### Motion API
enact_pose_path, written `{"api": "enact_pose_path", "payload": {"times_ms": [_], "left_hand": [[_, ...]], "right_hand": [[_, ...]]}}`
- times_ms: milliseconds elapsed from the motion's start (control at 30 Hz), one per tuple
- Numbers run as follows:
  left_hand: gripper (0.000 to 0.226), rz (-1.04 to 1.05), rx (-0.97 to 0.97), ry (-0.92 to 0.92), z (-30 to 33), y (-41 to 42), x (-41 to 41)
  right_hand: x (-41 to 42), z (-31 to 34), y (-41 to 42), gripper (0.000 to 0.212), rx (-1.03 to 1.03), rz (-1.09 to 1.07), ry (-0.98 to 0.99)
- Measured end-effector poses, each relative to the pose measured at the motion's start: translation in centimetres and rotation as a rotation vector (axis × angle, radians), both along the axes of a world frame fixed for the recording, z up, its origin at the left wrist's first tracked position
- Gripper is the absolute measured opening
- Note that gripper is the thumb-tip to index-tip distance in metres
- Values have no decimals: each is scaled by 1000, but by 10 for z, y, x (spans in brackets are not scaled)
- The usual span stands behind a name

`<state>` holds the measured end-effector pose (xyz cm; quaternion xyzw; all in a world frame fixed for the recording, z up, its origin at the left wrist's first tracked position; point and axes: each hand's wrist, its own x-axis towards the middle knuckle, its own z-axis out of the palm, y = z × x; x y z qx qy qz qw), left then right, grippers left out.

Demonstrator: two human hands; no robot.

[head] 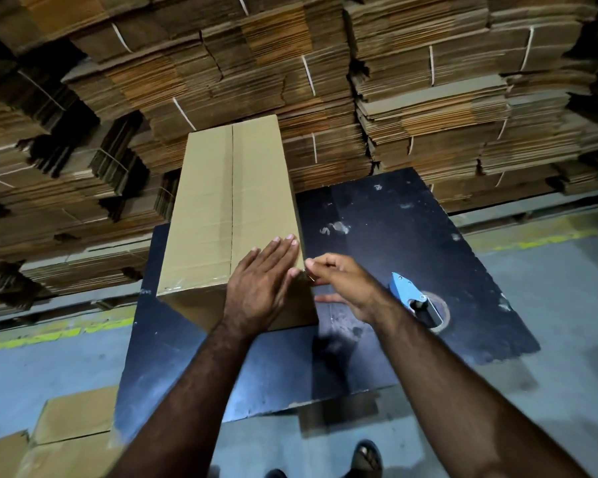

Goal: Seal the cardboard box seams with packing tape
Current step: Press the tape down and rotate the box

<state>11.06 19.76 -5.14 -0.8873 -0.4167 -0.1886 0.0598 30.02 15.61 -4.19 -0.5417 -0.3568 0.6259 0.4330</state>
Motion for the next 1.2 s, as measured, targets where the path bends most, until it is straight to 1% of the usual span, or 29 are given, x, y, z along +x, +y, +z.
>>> {"api": "enact_pose_path", "payload": {"times_ms": [67,100,133,200,267,333,367,400,500,533,667,733,767,833,900,933,1033,1067,1133,1200], "left_hand": [[48,5,-6,2,1,-1,0],[48,10,-6,0,1,-1,0],[48,16,-8,-4,1,-1,1],[48,22,-15,-13,1,-1,2],[48,24,-16,-19,1,-2,4],[47,21,-8,-24,1,-2,4],[47,18,-5,-27,1,-2,4],[47,16,-3,-32,1,-3,4],[47,17,5,-54,2,-5,5],[46,23,3,-66,3,-5,5],[45,85,-10,-140,4,-7,12],[44,146,-7,-172,3,-9,20],[44,178,1,-183,2,-11,24],[45,217,25,-187,1,-13,29],[46,218,49,-183,0,-12,31],[45,222,71,-175,-2,-11,31],[42,258,136,-121,-8,-12,37],[42,274,136,-101,-9,-13,41],[45,288,103,-76,-9,-12,44],[57,236,55,-27,-7,-12,36]], "right_hand": [[4,1,0,13,16,-17,53],[8,1,0,12,19,-36,84],[13,1,0,12,22,-60,82],[24,4,-1,14,29,-107,-12],[25,8,-2,23,-2,-98,-67],[19,14,-3,39,-76,-28,-63],[14,14,-3,43,-95,6,-56],[10,14,-3,41,-90,33,-37],[2,12,-1,19,-39,30,73],[1,11,0,14,-41,19,110],[-1,1,1,14,-99,-10,264],[0,-2,2,10,-130,-14,301],[2,-1,2,8,-137,-17,273],[11,-3,3,17,-148,-52,132],[22,-11,4,24,-174,-158,-14],[25,-14,4,22,-166,-221,-37],[19,-8,6,9,-4,-398,-72],[12,-1,7,11,68,-416,-103],[-8,18,1,20,206,-379,-135],[-31,29,-11,30,294,-323,-233]]}}
